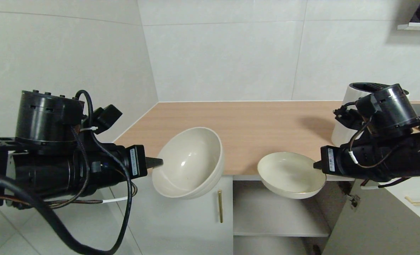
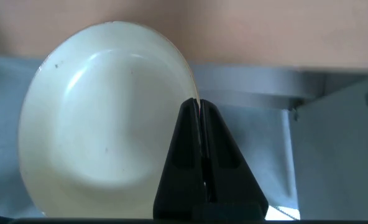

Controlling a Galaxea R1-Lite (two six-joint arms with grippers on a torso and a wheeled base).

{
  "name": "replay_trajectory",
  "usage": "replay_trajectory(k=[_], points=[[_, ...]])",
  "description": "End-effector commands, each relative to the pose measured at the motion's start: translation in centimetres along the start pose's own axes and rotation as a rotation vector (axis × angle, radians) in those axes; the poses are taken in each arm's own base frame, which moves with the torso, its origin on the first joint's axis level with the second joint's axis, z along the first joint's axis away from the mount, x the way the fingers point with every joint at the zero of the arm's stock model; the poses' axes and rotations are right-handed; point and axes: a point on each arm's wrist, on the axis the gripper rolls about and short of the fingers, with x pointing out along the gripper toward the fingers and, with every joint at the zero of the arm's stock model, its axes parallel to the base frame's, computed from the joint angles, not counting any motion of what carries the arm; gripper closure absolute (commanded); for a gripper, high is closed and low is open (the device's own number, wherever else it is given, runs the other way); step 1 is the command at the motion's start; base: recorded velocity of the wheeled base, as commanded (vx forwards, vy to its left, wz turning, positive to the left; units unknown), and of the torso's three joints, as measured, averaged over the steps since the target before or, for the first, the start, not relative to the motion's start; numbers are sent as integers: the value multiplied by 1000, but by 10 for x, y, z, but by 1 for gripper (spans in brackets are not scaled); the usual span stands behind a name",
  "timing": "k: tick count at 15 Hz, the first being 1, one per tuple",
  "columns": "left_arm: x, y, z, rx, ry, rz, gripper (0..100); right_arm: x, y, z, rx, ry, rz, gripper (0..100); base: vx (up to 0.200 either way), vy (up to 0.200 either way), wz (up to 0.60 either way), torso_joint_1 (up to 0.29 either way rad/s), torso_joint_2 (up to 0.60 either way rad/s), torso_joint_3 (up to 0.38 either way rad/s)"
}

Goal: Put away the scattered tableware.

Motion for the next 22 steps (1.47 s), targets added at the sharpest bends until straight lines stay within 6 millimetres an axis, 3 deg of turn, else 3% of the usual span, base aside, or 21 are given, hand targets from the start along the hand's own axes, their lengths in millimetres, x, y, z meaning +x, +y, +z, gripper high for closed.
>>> replay_trajectory(k=[1, 4, 18, 22], points=[[-2, 0, -2, 0, 2, -2, 100, -7, -2, -2, 3, -11, 2, 100, 0, 0, 0, 0, 0, 0], [4, 1, -4, -1, 21, 6, 100, -6, -3, -1, 0, -10, -1, 100, -200, 0, 0, 2, 2, 2], [13, 4, -8, -2, 46, 24, 100, 5, -3, -5, -8, 22, -20, 100, 0, 0, 0, 0, 0, 0], [13, 4, -8, -3, 49, 25, 100, 6, -3, -7, -9, 30, -23, 100, 0, 0, 0, -141, 355, 211]])
